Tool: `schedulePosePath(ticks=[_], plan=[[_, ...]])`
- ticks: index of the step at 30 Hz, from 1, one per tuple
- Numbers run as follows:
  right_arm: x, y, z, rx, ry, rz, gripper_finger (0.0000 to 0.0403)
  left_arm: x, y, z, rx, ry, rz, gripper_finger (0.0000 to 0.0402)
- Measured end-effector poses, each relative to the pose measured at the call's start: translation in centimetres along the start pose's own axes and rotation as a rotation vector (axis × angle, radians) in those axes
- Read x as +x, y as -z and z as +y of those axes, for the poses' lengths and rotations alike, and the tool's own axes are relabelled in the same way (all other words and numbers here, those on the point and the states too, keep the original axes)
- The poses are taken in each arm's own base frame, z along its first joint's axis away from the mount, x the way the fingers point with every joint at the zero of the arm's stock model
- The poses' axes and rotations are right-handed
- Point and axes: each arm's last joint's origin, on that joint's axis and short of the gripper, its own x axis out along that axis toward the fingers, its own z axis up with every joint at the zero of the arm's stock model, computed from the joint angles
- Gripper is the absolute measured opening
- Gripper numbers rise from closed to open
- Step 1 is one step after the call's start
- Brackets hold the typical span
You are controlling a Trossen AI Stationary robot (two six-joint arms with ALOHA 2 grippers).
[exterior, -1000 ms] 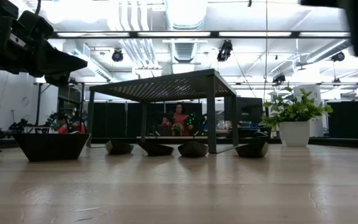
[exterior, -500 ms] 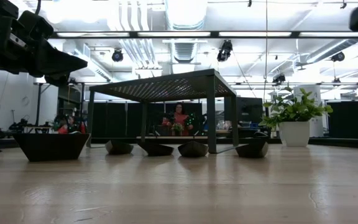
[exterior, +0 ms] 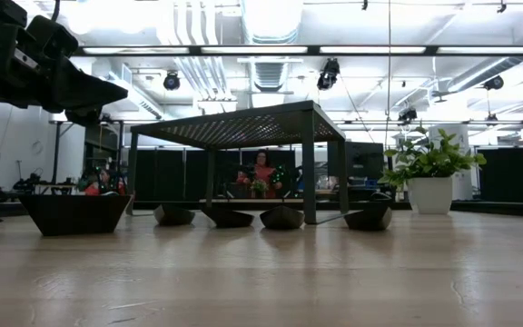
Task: Pick & Place Mini shaped plates
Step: Put the bottom right square plate on the shelf
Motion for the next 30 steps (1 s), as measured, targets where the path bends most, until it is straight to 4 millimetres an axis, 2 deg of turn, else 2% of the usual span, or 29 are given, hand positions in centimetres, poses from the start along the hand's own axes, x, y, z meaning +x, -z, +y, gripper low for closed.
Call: schedulePosePath(ticks=[8, 17, 30], plan=[[0.3, 0.2, -0.2, -0.005, 0.011, 0.004, 0.0098, 0.0, 0.0, 0.0, 0.0, 0.0, 0.001, 0.0], [1.1, 0.6, -0.4, 0.026, 0.016, 0.005, 0.0091, 0.0, 0.0, 0.0, 0.0, 0.0, 0.002, 0.0], [1.6, 0.8, -0.8, 0.041, 0.037, 0.012, 0.0047, 0.0, 0.0, 0.0, 0.0, 0.0, 0.002, 0.0]])
